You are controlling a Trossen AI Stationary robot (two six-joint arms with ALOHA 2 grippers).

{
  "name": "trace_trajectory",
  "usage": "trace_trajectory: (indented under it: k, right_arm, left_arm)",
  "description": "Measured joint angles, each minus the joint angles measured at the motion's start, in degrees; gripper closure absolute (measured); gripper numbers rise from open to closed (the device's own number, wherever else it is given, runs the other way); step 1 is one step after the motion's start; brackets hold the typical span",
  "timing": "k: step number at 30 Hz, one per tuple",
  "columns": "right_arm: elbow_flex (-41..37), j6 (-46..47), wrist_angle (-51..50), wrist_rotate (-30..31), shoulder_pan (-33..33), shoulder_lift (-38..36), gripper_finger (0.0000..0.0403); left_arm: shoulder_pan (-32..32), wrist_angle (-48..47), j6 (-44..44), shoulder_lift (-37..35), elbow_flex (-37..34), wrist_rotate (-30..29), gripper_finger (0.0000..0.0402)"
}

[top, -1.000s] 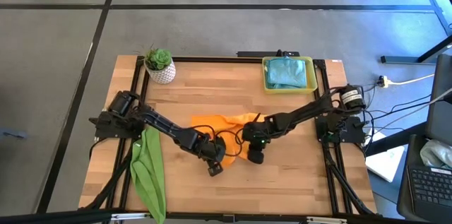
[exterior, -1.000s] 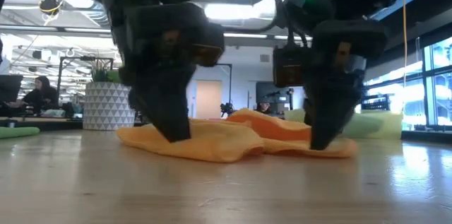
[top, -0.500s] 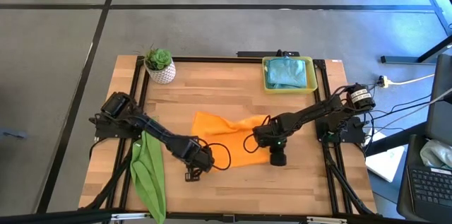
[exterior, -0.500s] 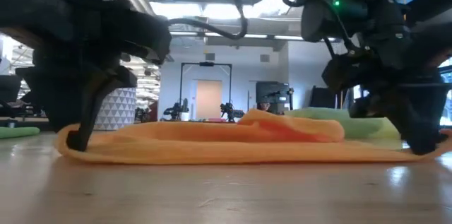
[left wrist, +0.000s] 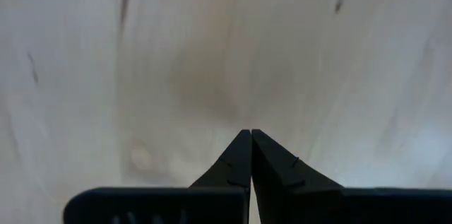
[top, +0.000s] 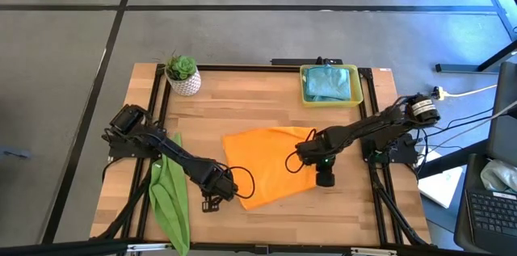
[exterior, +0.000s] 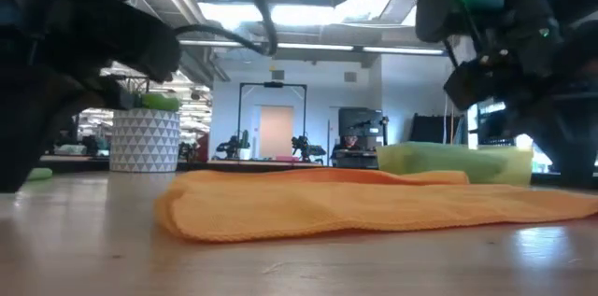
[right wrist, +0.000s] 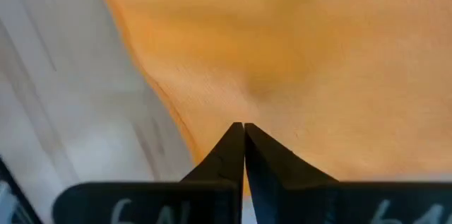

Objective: Fold microfiber towels
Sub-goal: Fold the orange microfiber towel

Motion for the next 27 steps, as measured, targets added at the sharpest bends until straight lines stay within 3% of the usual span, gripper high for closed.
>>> trace_trajectory:
  k: [7,11,14,16,18,24,27]
  right_arm:
    - [-0.1,0.4,-2.2,3.3,0.0,-7.9,0.0387]
    - [0.0,1.6,-1.3,18.4,-0.4,-10.4,0.0387]
    - [0.0,3.1,2.0,32.3,-1.2,-10.2,0.0386]
    - [0.1,3.3,4.3,36.2,-2.7,-9.9,0.0386]
    - [0.1,3.5,7.9,34.7,-5.0,-9.4,0.0386]
    - [0.1,10.7,19.7,11.7,-15.2,-4.5,0.0386]
    - [0.2,15.5,21.4,5.7,-19.2,-1.3,0.0386]
  left_arm:
    - [-0.7,0.1,-5.6,-2.0,0.1,1.1,0.0400]
    - [0.3,0.8,-8.6,-5.6,0.1,-4.1,0.0399]
    - [1.4,1.0,-13.4,-8.4,0.2,-13.3,0.0401]
    - [2.5,2.7,-17.4,-9.3,0.2,-18.3,0.0400]
    - [3.3,5.3,-19.8,-9.7,0.2,-20.8,0.0398]
    - [5.3,17.2,-20.7,-9.7,0.3,-20.7,0.0401]
    - [5.1,16.7,-22.6,-10.2,0.3,-22.7,0.0401]
